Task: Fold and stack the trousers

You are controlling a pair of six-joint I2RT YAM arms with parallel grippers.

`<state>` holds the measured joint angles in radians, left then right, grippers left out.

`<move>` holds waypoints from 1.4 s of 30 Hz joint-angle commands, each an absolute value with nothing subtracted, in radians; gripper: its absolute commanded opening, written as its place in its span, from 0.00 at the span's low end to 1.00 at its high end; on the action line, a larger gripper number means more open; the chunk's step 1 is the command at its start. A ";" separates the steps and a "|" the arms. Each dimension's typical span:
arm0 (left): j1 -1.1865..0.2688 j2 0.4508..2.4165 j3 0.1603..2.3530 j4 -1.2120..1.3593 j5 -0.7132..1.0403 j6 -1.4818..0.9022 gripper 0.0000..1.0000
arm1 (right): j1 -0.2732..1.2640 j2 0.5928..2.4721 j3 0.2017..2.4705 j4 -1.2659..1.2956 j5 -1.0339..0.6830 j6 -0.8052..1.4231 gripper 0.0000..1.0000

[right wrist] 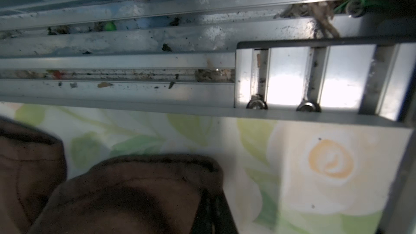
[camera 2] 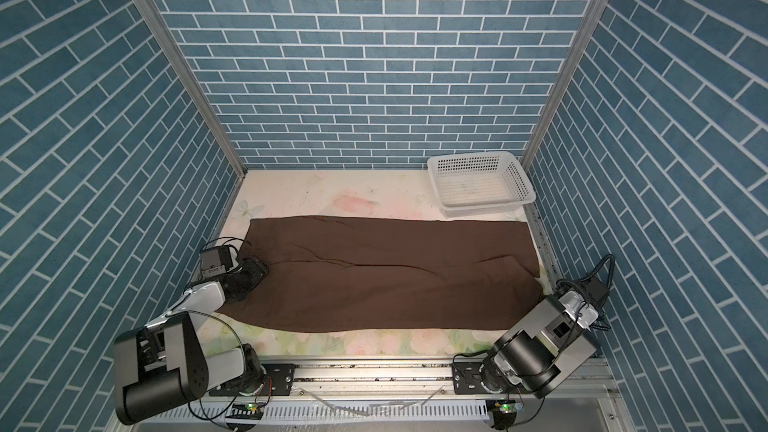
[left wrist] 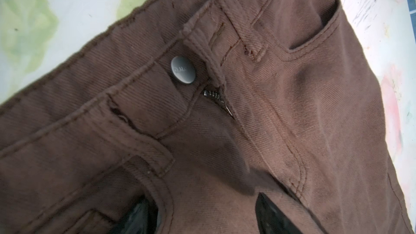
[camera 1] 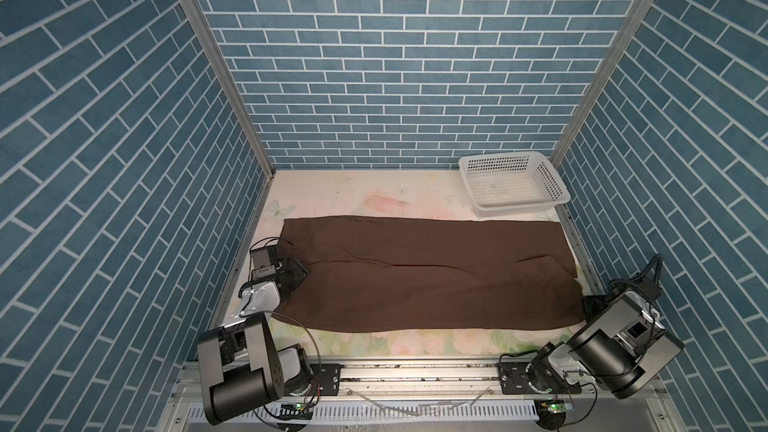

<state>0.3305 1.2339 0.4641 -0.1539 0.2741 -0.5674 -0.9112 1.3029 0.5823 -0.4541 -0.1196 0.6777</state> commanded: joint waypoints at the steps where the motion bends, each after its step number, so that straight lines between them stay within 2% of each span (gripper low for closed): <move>1: 0.330 1.248 0.423 -0.243 0.289 -0.572 0.75 | -0.913 1.277 0.587 -0.492 -0.098 0.709 0.00; 8: 0.329 1.258 0.427 -0.239 0.285 -0.576 0.75 | -0.915 1.032 0.636 -0.660 0.099 0.747 0.00; 20: 0.330 1.237 0.450 -0.293 0.295 -0.576 0.74 | -0.915 0.914 0.629 -0.751 0.272 0.796 0.00; 26: 0.329 1.047 0.481 -0.459 0.281 -0.619 0.77 | -0.913 0.858 0.558 -0.670 0.138 0.772 0.00; 31: 0.328 0.786 0.557 -0.703 0.053 -0.609 0.83 | -0.902 0.804 0.500 -0.670 0.137 0.719 0.00; 33: 0.329 0.749 0.555 -0.720 0.027 -0.629 0.83 | -0.902 0.797 0.467 -0.664 0.123 0.703 0.00; 34: 0.329 0.761 0.561 -0.725 0.033 -0.638 0.84 | -0.901 0.804 0.454 -0.664 0.115 0.702 0.11; 35: 0.329 0.779 0.569 -0.731 0.041 -0.646 0.85 | -0.901 0.812 0.440 -0.664 0.109 0.704 0.32; 36: 0.329 0.794 0.577 -0.738 0.052 -0.650 0.86 | -0.901 0.823 0.428 -0.656 0.106 0.706 0.48; 37: 0.329 0.802 0.588 -0.746 0.063 -0.650 0.86 | -0.901 0.830 0.422 -0.650 0.102 0.706 0.56; 38: 0.329 0.806 0.603 -0.756 0.072 -0.647 0.87 | -0.901 0.836 0.421 -0.641 0.097 0.705 0.61; 39: 0.329 0.805 0.620 -0.772 0.070 -0.644 0.87 | -0.901 0.838 0.423 -0.633 0.088 0.700 0.63; 41: 0.328 0.787 0.648 -0.805 0.057 -0.633 0.88 | -0.902 0.829 0.436 -0.630 0.069 0.698 0.62; 42: 0.329 0.773 0.660 -0.821 0.046 -0.632 0.89 | -0.900 0.819 0.444 -0.626 0.055 0.697 0.58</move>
<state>0.3294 0.8040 0.6041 -0.7364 0.0807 -0.6392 -0.9035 0.8356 0.4419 -0.6525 0.0887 0.7090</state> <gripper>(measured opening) 0.884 0.608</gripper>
